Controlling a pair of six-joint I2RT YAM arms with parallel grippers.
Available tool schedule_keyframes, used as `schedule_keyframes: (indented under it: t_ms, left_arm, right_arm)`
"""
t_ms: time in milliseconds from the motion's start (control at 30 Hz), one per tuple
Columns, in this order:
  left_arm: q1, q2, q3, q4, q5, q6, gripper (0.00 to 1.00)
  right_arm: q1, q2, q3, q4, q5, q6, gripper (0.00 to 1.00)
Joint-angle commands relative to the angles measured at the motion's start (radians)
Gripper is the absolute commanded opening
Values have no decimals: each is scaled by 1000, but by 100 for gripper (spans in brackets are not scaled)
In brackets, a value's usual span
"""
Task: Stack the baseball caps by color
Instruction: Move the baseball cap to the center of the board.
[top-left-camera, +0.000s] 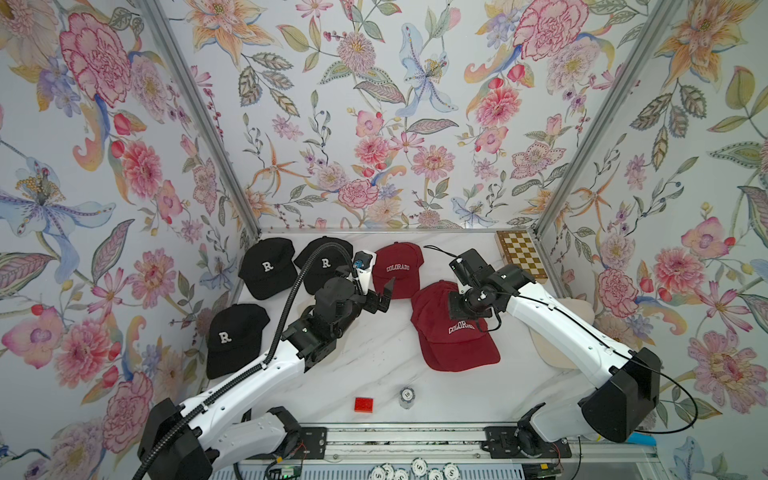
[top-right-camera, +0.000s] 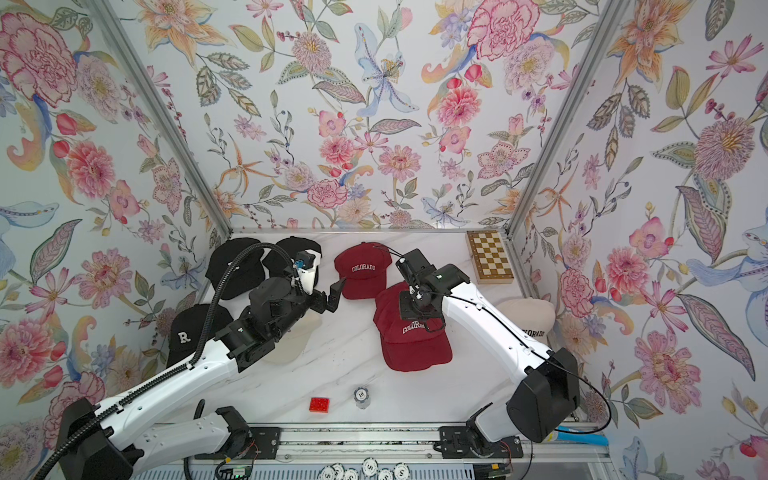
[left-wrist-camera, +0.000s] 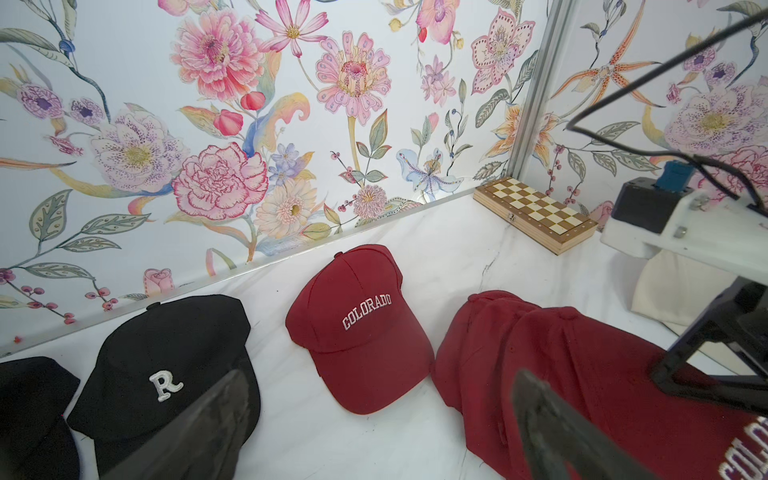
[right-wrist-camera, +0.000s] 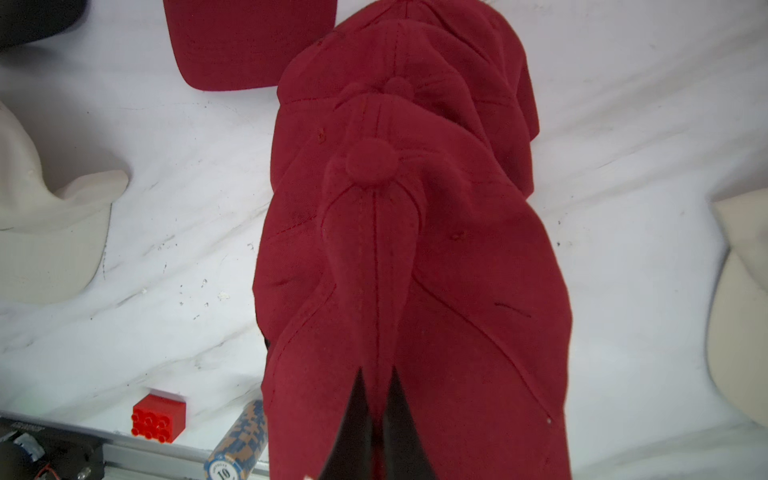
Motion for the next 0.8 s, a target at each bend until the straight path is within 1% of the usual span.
schedule_keyframes:
  t_ms: [0,100,200,367,400,533,767]
  left_arm:
    - [0,-20,-15,-14,-25,-3,100]
    - [1,-21,-15,-19,-25,2,100]
    - [2,-22,-15,-26,-29,5,100]
    - [3,-32,-25,-32,-29,5,100]
    - [0,-34,-27,-34,-29,5,100]
    - [4,-38,-32,-40,-29,7,100]
    - [5,-44,-34,-55,-28,-1,100]
  right_arm:
    - [-3,11,1,55,4,-32,6]
    - [4,5,-35,123,24,-46,6]
    - [16,-19,-105,202,56,-50,6]
    - [32,-85,-281,378,116,-49,7]
    - [56,-92,-306,402,126,-44,7]
    - [71,-107,-399,506,155,-39,7]
    - [83,-63,-457,587,166,-9,7]
